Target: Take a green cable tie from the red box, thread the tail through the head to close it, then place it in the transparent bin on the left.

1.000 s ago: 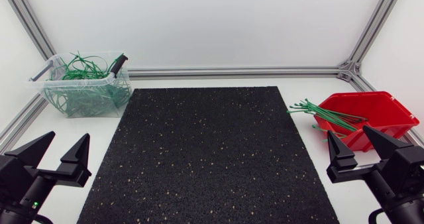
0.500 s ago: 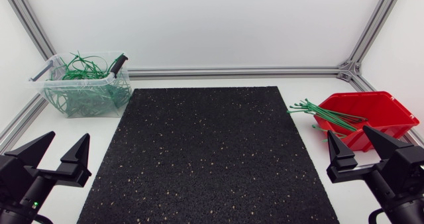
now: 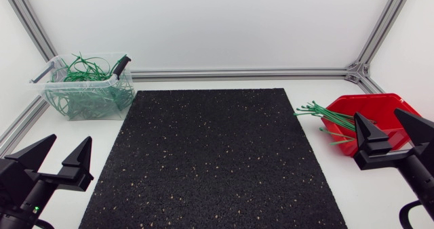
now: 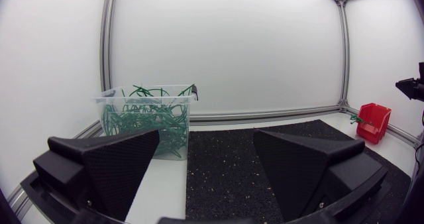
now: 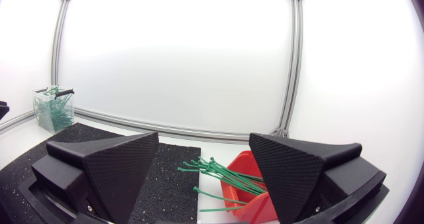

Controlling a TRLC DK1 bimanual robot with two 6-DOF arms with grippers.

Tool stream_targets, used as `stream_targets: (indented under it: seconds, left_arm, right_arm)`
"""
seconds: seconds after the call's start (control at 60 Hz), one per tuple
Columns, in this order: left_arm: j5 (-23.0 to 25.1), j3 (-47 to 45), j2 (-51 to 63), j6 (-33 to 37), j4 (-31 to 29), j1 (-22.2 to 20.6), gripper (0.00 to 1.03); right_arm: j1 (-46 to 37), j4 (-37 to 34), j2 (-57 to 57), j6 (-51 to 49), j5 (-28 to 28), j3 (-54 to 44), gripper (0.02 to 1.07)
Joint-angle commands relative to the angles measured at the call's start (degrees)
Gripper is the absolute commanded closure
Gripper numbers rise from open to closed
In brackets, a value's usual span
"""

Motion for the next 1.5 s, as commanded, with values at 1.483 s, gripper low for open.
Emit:
stream_targets:
  seconds: [1.483]
  left_arm:
    - [0.4,-2.3,-0.5,-1.0,-1.1,-0.6,0.04]
  right_arm:
    - [-15.9,-48.2,57.7,-67.0,-12.7,41.9,0.16]
